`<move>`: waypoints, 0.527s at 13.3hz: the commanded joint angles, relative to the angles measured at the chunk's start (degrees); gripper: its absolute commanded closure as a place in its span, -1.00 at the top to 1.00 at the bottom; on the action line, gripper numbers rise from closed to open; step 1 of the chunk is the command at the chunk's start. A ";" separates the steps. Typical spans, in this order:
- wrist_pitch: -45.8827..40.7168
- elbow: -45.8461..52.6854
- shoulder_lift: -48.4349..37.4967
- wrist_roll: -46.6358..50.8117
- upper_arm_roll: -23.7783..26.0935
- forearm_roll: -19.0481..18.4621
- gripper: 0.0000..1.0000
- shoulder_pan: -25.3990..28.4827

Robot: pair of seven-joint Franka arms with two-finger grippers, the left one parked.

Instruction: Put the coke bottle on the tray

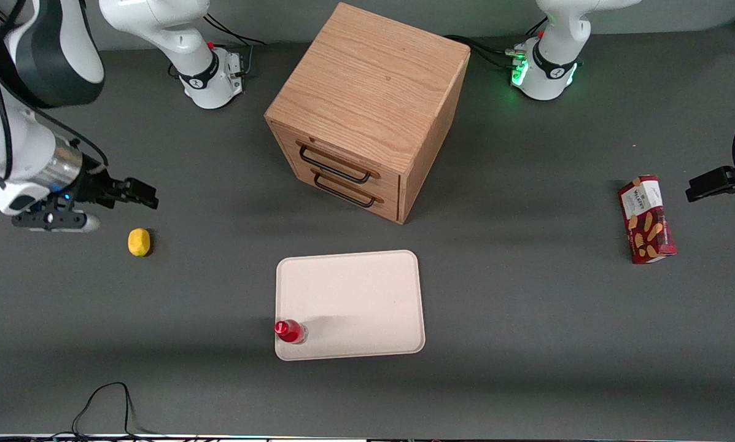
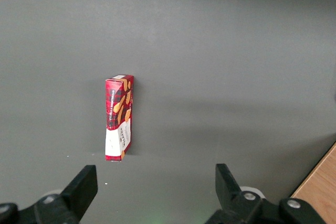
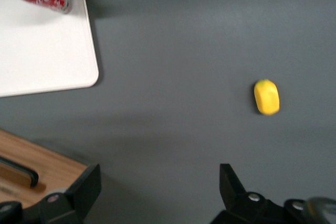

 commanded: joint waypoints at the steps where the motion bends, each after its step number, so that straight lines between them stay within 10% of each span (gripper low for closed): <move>1: -3.62 1.31 -2.07 -0.86 -0.16 -1.41 1.00 -1.43; 7: -5.75 6.07 0.30 -1.04 -0.42 -1.32 1.00 -1.18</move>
